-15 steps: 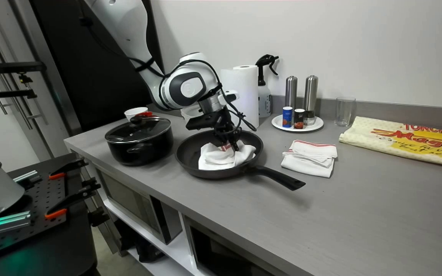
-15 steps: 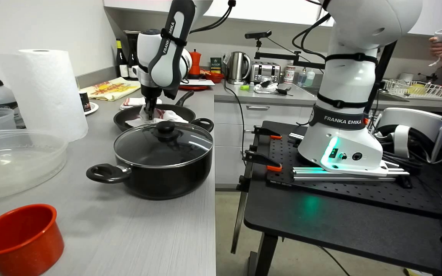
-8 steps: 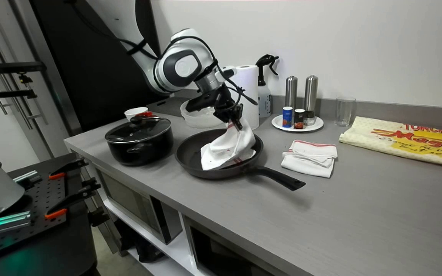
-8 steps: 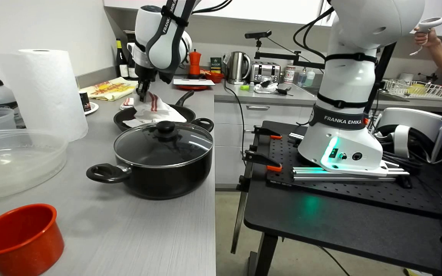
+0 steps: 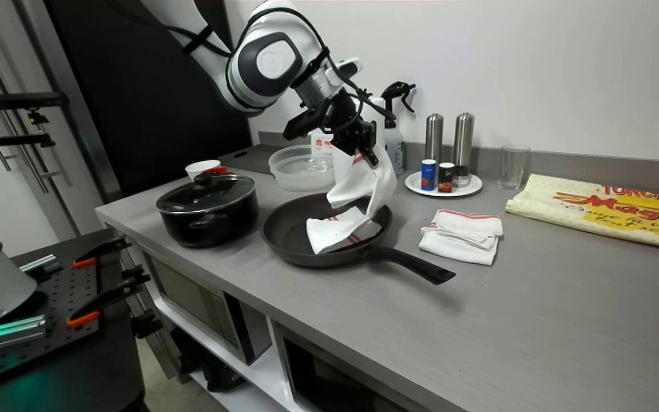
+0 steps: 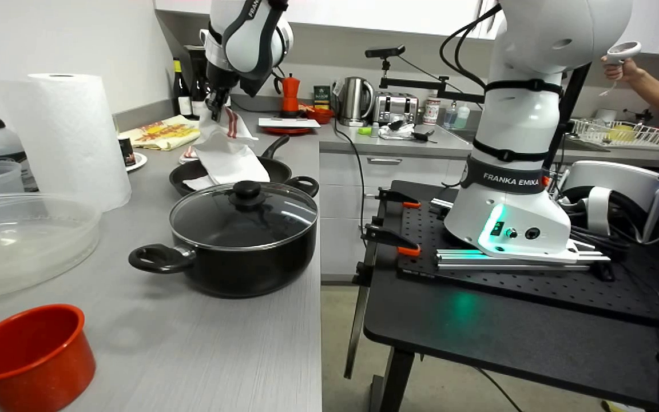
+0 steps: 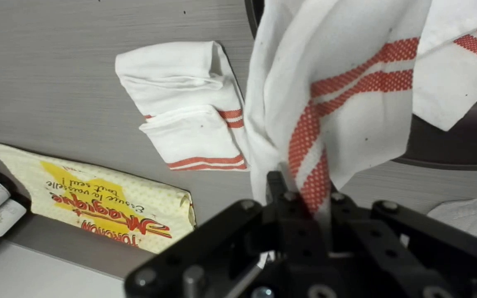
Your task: Use the towel to wipe the pan
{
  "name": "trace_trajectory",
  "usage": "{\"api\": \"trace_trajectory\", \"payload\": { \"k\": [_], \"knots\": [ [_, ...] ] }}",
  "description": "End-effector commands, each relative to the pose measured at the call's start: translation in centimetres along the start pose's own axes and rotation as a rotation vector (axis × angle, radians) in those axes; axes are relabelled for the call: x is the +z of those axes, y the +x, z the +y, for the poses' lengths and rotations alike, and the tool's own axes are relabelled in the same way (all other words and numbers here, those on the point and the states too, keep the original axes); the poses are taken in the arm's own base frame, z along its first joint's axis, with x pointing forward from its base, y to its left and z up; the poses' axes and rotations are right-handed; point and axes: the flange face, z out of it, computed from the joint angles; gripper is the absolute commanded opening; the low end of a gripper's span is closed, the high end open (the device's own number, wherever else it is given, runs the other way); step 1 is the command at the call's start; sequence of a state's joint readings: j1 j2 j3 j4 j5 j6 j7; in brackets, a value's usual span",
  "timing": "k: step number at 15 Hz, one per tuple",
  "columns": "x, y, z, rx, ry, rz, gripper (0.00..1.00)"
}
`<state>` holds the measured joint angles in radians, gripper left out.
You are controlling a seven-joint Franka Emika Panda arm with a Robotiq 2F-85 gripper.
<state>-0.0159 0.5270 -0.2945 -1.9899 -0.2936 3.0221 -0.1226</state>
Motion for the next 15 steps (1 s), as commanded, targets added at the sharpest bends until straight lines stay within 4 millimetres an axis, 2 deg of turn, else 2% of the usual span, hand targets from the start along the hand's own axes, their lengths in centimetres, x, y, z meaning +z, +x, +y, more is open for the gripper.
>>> {"api": "trace_trajectory", "payload": {
  "k": [1, 4, 9, 12, 15],
  "knots": [
    [-0.2, 0.4, 2.3, 0.099, -0.042, -0.011, 0.02],
    [-0.5, 0.6, 5.5, 0.204, -0.073, -0.015, 0.02],
    [-1.5, 0.8, 13.0, 0.463, -0.153, -0.02, 0.02],
    [-1.0, 0.2, 16.9, 0.59, -0.175, -0.054, 0.02],
    [0.7, -1.0, 19.7, 0.695, -0.176, -0.105, 0.02]
  ]
}}
